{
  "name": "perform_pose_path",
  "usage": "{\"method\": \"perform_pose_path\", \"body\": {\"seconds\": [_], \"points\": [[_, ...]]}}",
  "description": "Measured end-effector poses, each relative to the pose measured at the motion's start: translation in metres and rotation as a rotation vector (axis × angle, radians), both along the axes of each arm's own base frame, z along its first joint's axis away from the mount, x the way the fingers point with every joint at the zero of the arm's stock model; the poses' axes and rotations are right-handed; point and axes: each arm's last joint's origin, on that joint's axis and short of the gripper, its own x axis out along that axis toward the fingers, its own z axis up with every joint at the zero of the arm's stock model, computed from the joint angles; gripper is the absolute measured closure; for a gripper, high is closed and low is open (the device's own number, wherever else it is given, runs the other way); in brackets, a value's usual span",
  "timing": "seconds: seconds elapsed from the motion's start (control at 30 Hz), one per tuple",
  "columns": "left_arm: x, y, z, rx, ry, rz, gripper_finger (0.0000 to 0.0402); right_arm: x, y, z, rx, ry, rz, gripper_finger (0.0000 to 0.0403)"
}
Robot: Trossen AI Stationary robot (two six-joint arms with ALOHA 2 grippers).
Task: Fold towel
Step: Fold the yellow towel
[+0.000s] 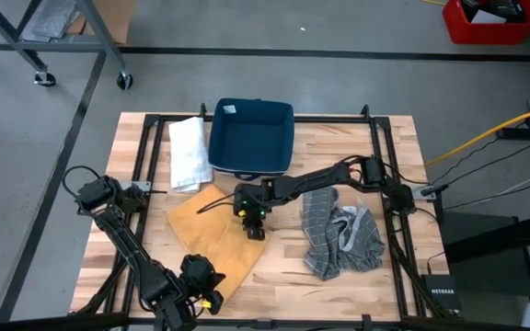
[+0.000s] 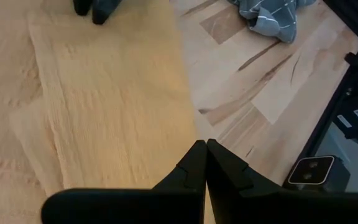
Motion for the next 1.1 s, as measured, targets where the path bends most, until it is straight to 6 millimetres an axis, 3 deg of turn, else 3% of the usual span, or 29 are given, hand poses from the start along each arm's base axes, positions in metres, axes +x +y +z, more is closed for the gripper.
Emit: {"method": "perform_pose_path", "body": {"seconds": [0.53, 0.87, 1.1], "points": [[0.0, 0.0, 0.0, 0.0, 0.0, 0.0, 0.0401, -0.009, 0.003, -0.003, 0.124, 0.102, 0.069, 0.0281], [0.004, -0.006, 0.001, -0.028, 0.007, -0.068, 0.0401, -0.013, 0.027, -0.004, 0.126, 0.128, 0.131, 0.0281], [0.004, -0.006, 0.001, -0.029, 0.007, -0.069, 0.0401, -0.01, 0.046, -0.019, 0.135, 0.122, 0.174, 0.0301]]}}
